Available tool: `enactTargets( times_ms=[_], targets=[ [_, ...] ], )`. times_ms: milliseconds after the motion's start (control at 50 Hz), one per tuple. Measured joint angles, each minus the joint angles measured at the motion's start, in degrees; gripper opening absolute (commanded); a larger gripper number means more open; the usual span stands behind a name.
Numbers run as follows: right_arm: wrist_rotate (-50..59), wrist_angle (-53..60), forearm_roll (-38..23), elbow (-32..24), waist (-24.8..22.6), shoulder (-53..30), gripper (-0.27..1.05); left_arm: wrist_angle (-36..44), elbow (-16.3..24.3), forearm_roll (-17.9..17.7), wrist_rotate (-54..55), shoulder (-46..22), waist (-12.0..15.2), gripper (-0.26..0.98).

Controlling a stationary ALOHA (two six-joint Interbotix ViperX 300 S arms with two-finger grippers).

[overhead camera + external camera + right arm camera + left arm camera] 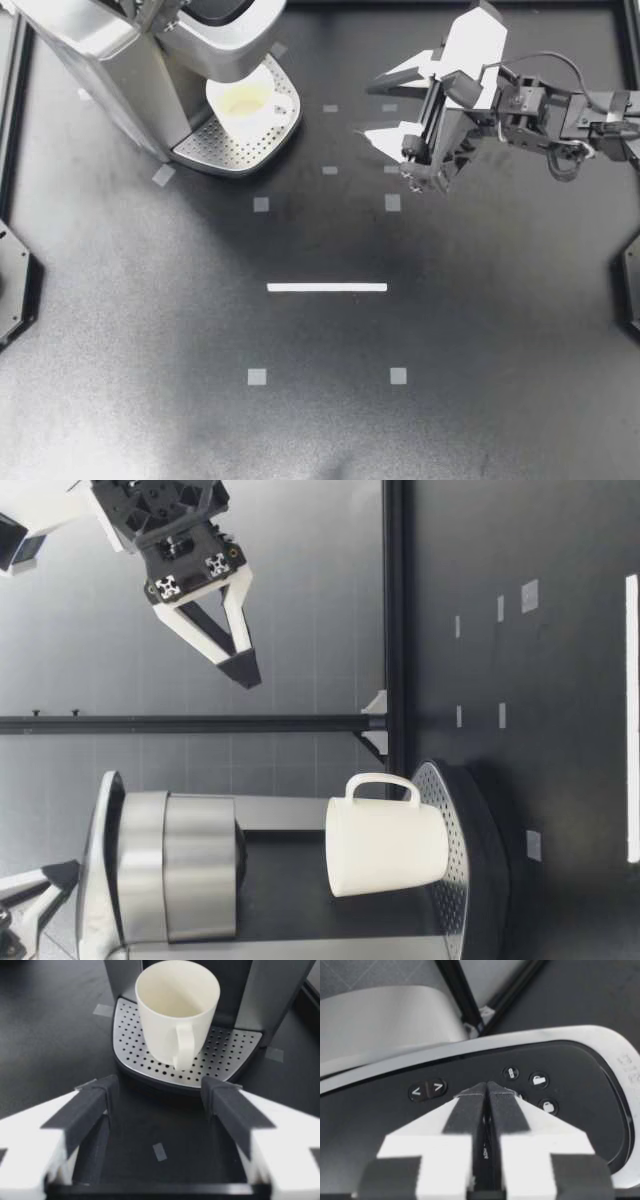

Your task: Place the coffee capsule inside the capsule container, then place the cup onto the center of the cup tray.

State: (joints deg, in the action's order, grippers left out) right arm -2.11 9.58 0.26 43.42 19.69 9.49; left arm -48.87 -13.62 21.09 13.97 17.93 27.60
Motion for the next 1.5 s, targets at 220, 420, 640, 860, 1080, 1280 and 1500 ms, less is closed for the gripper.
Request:
enactTargets(
  times_ms=[220, 420, 640, 860, 1080, 1280, 1500],
  targets=[
    [0.0, 0.7, 0.0, -0.1, 0.0, 0.0, 0.65, -4.0, 1.0, 0.0, -0.1, -1.0, -0.1, 0.06],
    [0.3, 1.0, 0.0, -0.1, 0.0, -0.4, 0.65, -3.6, 1.5, -0.4, -1.0, -1.2, 0.0, 0.06],
    [0.3, 1.2, 0.0, -0.1, 0.0, -0.4, 0.65, 0.3, 1.2, -0.6, -1.8, 0.4, 0.4, 0.06],
    [0.5, 1.5, 0.0, -0.1, 0.0, -0.4, 0.65, 3.4, 1.2, -0.6, -1.8, 1.1, -0.1, 0.06],
    [0.5, 1.5, 0.0, -0.1, 0.0, -0.4, 0.65, 3.8, 1.2, -0.7, -1.8, -1.0, -1.6, 0.06],
    [0.5, 1.7, 0.0, -0.1, 0.0, -0.4, 0.65, 3.7, 1.2, -0.9, -1.7, -1.1, -2.2, 0.06],
    [0.4, 2.3, 0.0, -0.1, 0.0, -0.6, 0.65, 3.1, 1.2, -1.0, -1.6, -1.1, -2.3, 0.06]
  ],
)
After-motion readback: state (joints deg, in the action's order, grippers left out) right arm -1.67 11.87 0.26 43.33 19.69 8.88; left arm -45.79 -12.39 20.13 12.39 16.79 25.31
